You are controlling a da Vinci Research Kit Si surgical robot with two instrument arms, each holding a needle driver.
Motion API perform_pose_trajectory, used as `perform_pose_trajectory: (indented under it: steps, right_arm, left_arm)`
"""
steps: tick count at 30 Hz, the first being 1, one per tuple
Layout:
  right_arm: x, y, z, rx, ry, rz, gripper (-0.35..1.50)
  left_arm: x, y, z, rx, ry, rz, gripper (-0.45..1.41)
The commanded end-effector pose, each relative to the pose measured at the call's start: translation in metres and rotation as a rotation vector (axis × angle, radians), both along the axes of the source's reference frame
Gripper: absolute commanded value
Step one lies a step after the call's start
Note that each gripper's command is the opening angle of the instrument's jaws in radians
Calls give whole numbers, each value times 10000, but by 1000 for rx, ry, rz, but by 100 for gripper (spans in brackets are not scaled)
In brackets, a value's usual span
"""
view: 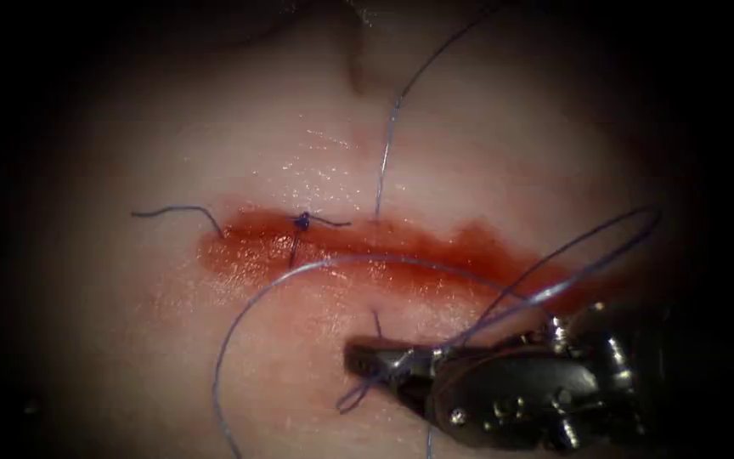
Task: Wound Closure
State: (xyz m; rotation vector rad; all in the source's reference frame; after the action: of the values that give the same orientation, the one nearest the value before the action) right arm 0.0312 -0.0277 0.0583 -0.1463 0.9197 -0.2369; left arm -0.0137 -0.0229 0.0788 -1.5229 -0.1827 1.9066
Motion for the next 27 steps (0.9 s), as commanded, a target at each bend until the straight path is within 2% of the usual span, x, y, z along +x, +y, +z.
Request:
perform_pose_trajectory:
  steps: [1, 7, 9, 14, 20, 27]
  right_arm:
    - [5, -18, -3, 20, 5, -17, -35]
    - [20, -60, -47, 100, 61, -134, -35]
    - [31, -74, -72, 120, 79, -160, -35]
    - [40, -86, -100, 158, 101, -206, -35]
    - [40, -95, -112, 203, 96, -243, -35]
    - [37, -91, -108, 226, 100, -225, -35]
  left_arm:
    - [-5, -9, 6, 5, -1, 2, 106]
    - [-5, -9, 8, 4, 1, 5, 104]
    - [-5, -10, 8, 4, 1, 4, 103]
    - [-4, -11, 9, 4, 4, 7, 101]
    - [-4, -11, 11, 4, 5, 9, 99]
    - [-4, -11, 11, 4, 8, 11, 98]
